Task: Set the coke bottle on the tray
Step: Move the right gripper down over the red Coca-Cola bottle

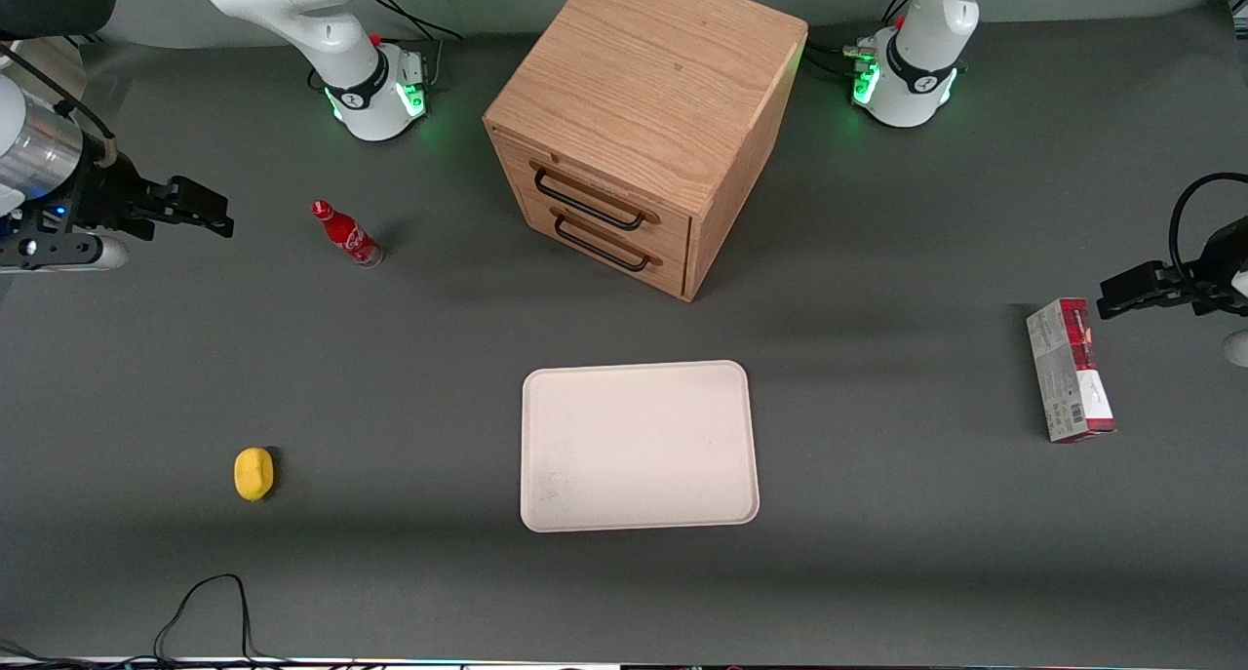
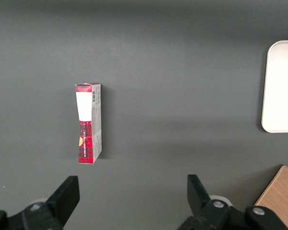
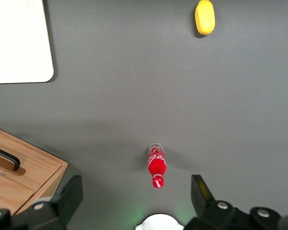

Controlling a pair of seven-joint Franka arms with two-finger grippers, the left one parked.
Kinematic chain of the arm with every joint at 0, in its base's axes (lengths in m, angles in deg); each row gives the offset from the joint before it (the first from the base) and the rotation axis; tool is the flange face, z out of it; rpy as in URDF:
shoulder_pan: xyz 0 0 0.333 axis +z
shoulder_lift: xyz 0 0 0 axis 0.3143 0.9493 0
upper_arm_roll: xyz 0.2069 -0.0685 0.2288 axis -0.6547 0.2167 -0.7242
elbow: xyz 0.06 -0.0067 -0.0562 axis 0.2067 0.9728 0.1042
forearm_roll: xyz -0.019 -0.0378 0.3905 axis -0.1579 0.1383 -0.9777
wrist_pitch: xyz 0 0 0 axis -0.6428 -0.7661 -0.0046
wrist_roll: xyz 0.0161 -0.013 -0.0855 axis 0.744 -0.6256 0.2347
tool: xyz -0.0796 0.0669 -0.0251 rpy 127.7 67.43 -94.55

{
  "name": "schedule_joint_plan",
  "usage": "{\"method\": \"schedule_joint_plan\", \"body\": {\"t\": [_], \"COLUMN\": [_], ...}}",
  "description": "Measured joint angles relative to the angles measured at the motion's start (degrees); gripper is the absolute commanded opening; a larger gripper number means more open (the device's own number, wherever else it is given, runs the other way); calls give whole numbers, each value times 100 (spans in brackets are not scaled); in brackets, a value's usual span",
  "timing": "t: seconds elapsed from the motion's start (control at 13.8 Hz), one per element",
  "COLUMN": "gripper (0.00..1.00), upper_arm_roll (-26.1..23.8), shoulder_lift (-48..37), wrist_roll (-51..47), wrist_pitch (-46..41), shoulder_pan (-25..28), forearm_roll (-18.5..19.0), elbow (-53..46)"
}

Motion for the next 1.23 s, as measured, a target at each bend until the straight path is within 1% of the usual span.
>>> {"method": "schedule_joint_plan", "body": {"t": [0.29, 0.43, 0.58, 0.8, 0.94, 1.08, 1.23], "gripper": [100, 100, 100, 100, 100, 100, 100], "upper_arm_roll": [-42, -49, -48, -42, -18, 13, 35], "shoulder_lift": [-2, -108, -608, -1718, -2364, -2779, -2926], "wrist_roll": [0, 0, 0, 0, 0, 0, 0], "wrist_pitch": [-121, -170, 399, 1417, 2267, 3100, 3653], "shoulder_pan": [-48, -47, -49, -50, -52, -52, -52], "forearm_roll": [0, -1, -1, -1, -1, -1, -1], "elbow": [13, 348, 1390, 3363, 4642, 5753, 6436]}}
